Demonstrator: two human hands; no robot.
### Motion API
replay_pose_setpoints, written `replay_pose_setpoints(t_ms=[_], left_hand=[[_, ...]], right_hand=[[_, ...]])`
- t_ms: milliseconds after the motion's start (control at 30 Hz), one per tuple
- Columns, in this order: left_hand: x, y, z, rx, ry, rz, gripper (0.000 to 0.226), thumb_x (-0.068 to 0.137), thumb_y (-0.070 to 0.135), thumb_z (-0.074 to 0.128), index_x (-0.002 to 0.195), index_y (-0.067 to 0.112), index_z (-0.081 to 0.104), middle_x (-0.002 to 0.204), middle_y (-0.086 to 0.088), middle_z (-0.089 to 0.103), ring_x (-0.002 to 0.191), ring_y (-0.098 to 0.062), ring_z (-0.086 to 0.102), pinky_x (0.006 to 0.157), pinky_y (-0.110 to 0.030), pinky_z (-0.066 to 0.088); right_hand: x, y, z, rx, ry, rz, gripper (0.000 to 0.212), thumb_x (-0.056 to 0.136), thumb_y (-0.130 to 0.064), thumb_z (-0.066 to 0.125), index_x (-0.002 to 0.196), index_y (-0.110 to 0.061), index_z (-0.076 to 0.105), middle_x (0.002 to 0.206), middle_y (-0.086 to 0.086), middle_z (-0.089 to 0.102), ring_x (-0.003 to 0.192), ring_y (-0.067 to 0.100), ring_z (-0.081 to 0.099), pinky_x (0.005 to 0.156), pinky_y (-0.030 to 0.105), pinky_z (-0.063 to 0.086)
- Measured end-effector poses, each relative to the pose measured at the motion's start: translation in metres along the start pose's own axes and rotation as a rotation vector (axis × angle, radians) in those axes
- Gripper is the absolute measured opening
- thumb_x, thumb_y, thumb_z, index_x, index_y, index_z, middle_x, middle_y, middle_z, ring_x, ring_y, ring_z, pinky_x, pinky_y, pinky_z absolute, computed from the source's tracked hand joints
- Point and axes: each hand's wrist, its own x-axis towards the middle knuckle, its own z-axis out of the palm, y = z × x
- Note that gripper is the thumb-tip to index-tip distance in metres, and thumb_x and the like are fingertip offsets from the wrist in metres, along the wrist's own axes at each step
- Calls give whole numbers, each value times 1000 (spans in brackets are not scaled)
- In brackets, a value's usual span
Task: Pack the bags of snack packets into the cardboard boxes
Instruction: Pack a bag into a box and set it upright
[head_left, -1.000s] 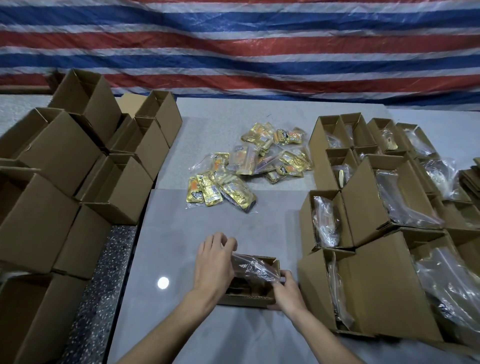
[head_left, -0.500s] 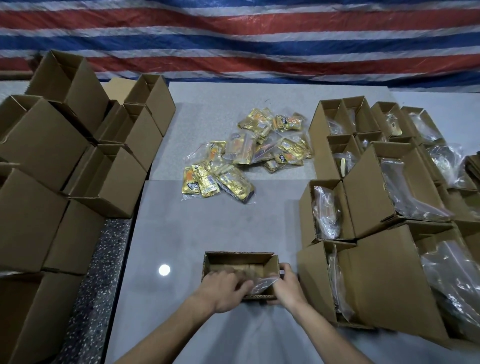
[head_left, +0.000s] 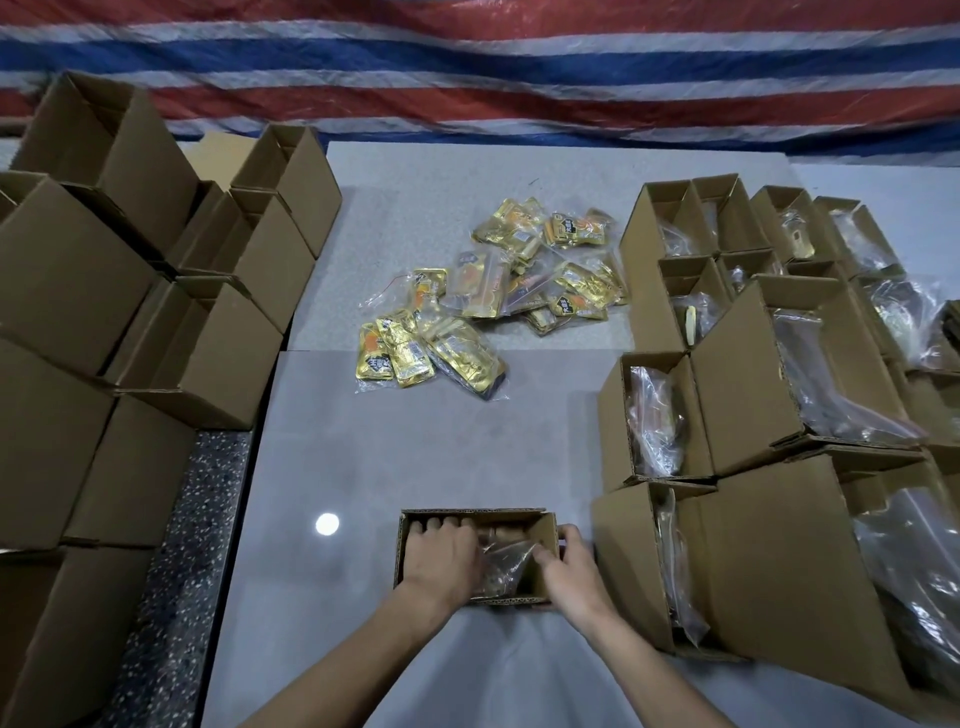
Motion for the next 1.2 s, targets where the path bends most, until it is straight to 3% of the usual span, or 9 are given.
replay_pose_setpoints(t_ms=[233,433,533,667,800,867,1033,1100,1200], left_hand=[[3,-6,-34,-54,147,135,27,98,34,42,117,19,55,121,-1,60,117,-24,52,100,-34,32],[23,-14,-83,-439,386,95,19,97,36,48,95,23,60,90,4,66,87,-24,61,73,-36,45],[57,-25,-99,-598,389,-4,19,97,39,49,92,23,60,86,6,66,81,-21,61,71,-35,50],[118,-37,-110,-893,324,-158,16,95,32,57,85,21,62,77,5,64,79,-21,62,71,-32,49],[176,-33,-110,-1127,207,-322,27,92,30,66,71,15,57,79,-9,67,82,-31,67,84,-43,56],[195,-28,-104,-1184,166,-387,31,91,34,67,75,8,60,81,-13,68,80,-30,68,84,-43,56],[228,-23,-87,-1228,106,-524,66,90,47,64,126,-8,55,120,-25,64,113,-40,62,97,-47,52],[235,-22,-81,-1217,143,-511,50,92,42,62,107,-6,62,98,-20,68,100,-37,66,87,-39,54],[237,-22,-71,-1181,190,-464,28,95,23,58,71,8,56,62,-2,55,65,-24,57,67,-29,42]], right_hand=[[7,-27,-4,-76,59,-27,12,94,-7,48,103,-14,50,88,-8,58,78,3,53,57,13,34],[16,-44,-11,-137,66,-11,10,94,-11,49,103,-15,47,84,-8,55,75,10,52,54,14,32],[16,-45,-11,-161,44,-7,13,92,-8,45,102,-15,44,90,-2,58,76,8,54,58,21,40],[18,-50,-10,-154,-4,26,18,87,-6,41,100,-20,42,93,4,62,84,23,63,76,48,58],[22,-57,-12,-148,-22,19,17,85,-12,42,98,-23,41,95,3,61,86,27,64,79,51,58],[23,-58,-14,-157,-43,19,18,84,-13,42,98,-25,41,96,2,61,87,27,64,80,50,57],[24,-54,-16,-183,-82,-21,25,85,-11,43,105,-26,40,98,-3,62,92,21,62,86,43,53],[25,-54,-17,-180,-96,-16,28,85,-12,42,107,-28,39,101,-5,61,93,19,62,86,41,52],[27,-53,-17,-195,-89,-18,25,85,-14,43,103,-30,37,104,-7,59,95,19,60,88,40,49]])
